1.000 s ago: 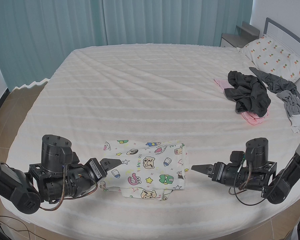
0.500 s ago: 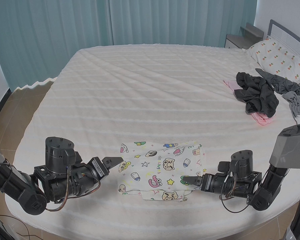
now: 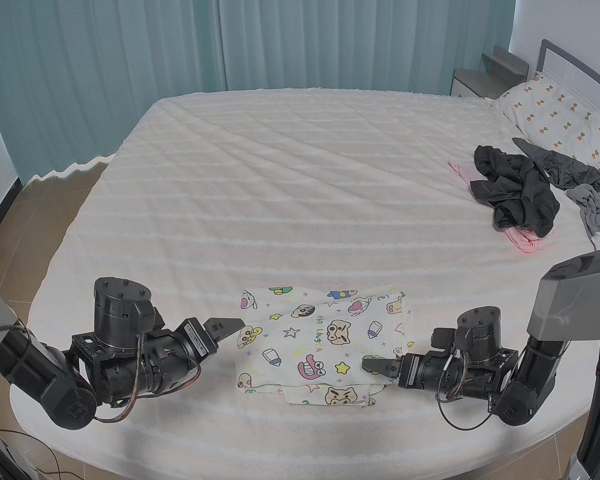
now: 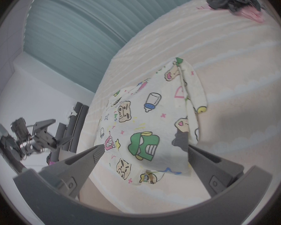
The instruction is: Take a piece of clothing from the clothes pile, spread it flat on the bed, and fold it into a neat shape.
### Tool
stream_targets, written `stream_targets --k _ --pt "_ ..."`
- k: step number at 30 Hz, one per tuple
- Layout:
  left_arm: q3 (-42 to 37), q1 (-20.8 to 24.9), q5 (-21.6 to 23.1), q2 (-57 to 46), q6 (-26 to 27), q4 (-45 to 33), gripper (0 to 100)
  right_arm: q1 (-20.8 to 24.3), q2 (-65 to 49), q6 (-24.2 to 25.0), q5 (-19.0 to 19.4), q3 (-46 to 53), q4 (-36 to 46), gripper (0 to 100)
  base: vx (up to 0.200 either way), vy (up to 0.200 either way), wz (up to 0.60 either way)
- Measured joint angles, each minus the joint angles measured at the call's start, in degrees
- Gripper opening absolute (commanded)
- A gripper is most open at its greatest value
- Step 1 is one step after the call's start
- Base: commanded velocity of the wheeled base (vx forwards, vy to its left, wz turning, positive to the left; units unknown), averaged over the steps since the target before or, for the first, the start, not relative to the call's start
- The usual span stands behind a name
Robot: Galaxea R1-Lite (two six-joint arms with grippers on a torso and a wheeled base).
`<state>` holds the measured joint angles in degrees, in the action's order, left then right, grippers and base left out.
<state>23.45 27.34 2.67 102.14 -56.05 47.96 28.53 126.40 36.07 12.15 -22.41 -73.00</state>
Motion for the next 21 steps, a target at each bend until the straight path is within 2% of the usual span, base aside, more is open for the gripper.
stream_targets --k 3,6,15,21 --pt "0.0 0.0 0.0 0.2 0.0 0.0 100 0.3 1.5 -3.4 0.1 0.7 -3.3 0 0.000 0.000 0.00" --pt "0.0 0.0 0.0 0.3 0.0 0.0 100 0.4 2.5 -4.6 0.3 1.8 -5.7 0 0.000 0.000 0.00" --pt "0.0 -0.1 -0.3 0.5 0.1 0.1 100 0.1 4.2 -5.4 1.4 4.6 -7.2 0 0.000 0.000 0.00" --pt "-0.2 -0.2 -0.5 0.7 1.2 0.1 100 -0.2 4.0 -6.3 1.5 9.1 -14.8 0 0.000 0.000 0.00"
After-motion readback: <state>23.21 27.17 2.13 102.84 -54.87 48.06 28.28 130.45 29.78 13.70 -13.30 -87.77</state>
